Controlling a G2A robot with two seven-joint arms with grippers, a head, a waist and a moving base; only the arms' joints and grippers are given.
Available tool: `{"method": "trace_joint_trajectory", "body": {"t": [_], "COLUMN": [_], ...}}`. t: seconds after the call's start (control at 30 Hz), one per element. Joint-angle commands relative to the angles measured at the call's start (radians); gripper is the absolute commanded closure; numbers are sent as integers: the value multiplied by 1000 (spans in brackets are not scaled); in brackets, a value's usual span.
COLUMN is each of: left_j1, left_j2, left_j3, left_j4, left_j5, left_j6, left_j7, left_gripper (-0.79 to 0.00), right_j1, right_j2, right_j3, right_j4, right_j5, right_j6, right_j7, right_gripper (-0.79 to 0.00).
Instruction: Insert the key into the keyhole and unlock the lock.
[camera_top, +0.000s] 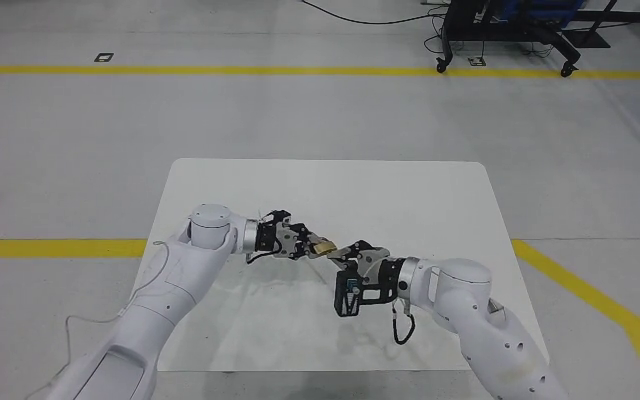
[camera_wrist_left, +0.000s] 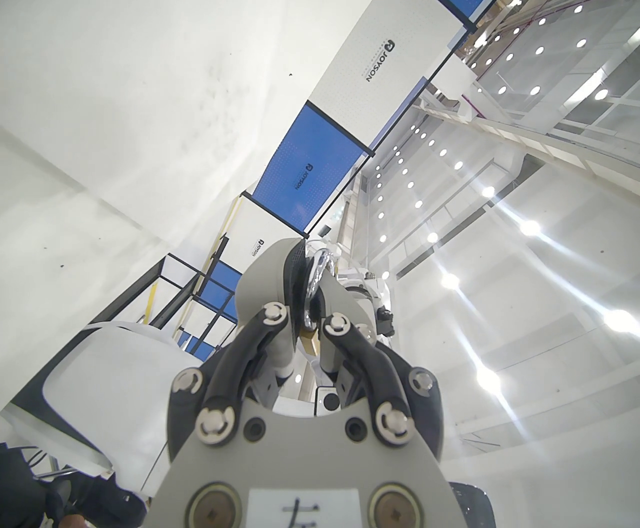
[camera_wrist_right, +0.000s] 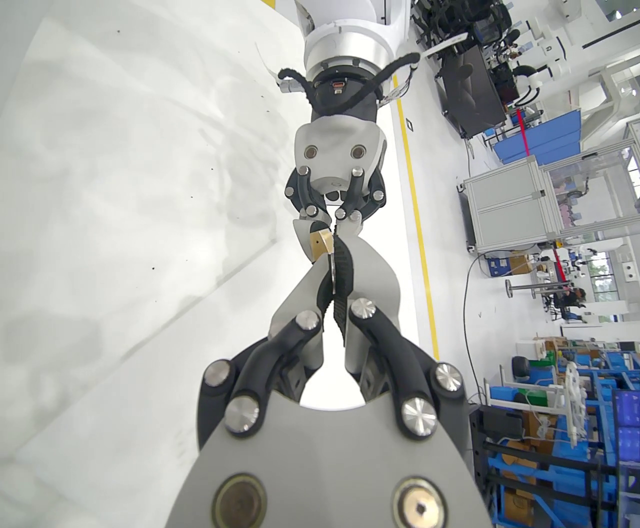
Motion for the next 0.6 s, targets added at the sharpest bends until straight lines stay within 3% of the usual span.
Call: {"method": "trace_joint_trajectory", "body": {"t": [0.0,0.57], "left_j1": [0,-7], "left_j2": [-1,-3], "left_j3": [2,15], "left_j4": [0,7], "left_j5": [-3,-2], "left_j6": [0,5], "left_j7": [-2,3], "left_gripper": [0,0], "right_j1": [3,38], "right_j2": [1,5], "right_j3": [-5,-60], "right_j4": [8,25], "right_j5": [-2,-8], "right_j6": [1,18], "right_j7": [-8,33], "right_gripper": [0,0]}}
